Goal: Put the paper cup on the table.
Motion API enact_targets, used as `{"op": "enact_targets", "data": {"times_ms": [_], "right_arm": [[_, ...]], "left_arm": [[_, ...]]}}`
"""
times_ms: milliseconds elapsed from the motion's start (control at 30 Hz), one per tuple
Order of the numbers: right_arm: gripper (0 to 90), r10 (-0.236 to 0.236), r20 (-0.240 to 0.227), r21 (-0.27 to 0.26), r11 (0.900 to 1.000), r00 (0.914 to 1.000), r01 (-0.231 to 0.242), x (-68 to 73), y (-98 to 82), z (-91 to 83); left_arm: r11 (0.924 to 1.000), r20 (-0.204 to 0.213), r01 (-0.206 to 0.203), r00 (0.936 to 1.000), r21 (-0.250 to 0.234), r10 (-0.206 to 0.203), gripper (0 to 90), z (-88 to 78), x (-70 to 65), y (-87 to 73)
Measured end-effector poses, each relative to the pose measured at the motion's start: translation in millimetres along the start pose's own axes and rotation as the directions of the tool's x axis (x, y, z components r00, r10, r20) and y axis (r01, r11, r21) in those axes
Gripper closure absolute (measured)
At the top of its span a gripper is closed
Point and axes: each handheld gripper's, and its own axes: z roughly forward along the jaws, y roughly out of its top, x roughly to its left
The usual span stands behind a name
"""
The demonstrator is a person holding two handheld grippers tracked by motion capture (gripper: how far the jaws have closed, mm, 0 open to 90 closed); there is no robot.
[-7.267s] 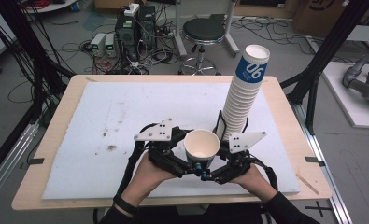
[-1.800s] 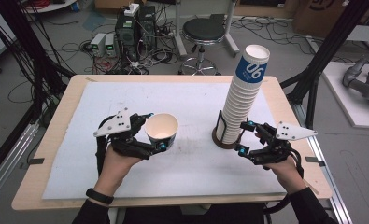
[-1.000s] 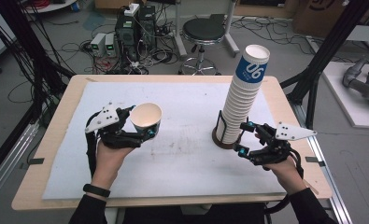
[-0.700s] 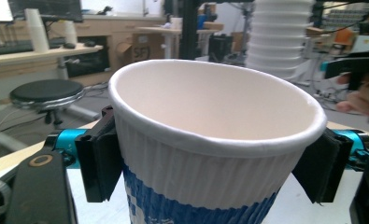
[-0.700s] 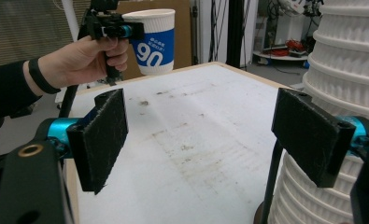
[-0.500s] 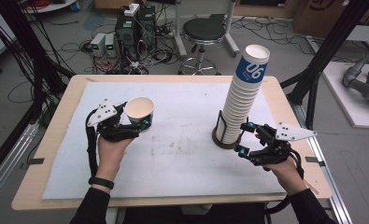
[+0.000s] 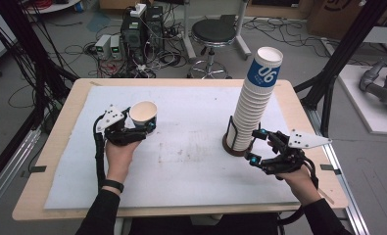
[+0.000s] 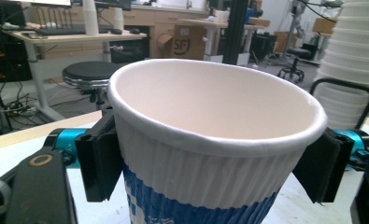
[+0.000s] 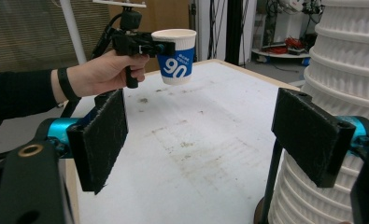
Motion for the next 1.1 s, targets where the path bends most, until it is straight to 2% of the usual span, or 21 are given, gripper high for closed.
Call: {"op": "enact_targets", "data": {"times_ms": [167,567,667,767,967,1100], "right_arm": [[18.9,0.002,-0.001,0.004,1.0,1.0,-0.002,-0.3,-0.9,0.3],[18.9,0.002,-0.005,0.01,1.0,1.0,-0.002,0.5,-2.5,1.7],[18.9,-0.001,-0.007,0.01,1.0,1.0,0.001,0.7,-3.0,2.2],[18.9,0.002,-0.008,0.012,1.0,1.0,-0.002,1.6,-3.1,2.2],[18.9,0.004,-0.008,0.014,1.0,1.0,-0.004,1.5,-3.7,2.6],[18.9,0.003,-0.011,0.014,1.0,0.9999,-0.003,1.8,-3.7,3.1]], "left_arm": [[1.0,-0.011,-0.002,0.9999,0.004,0.002,21.3,4.1,4.3,-6.2],[0.9983,-0.02,0.044,0.9989,0.039,-0.043,20.9,17.7,18.1,-28.9],[0.9969,-0.045,0.019,0.9989,0.076,-0.016,20.6,22.7,19.3,-34.0],[0.9965,-0.047,0.015,0.9988,0.082,-0.011,20.6,25.5,20.3,-36.8],[0.9968,-0.06,0.031,0.9979,0.073,-0.026,20.6,27.0,24.0,-40.2],[0.9951,-0.061,0.039,0.9976,0.091,-0.033,20.6,29.4,26.7,-44.0]]}}
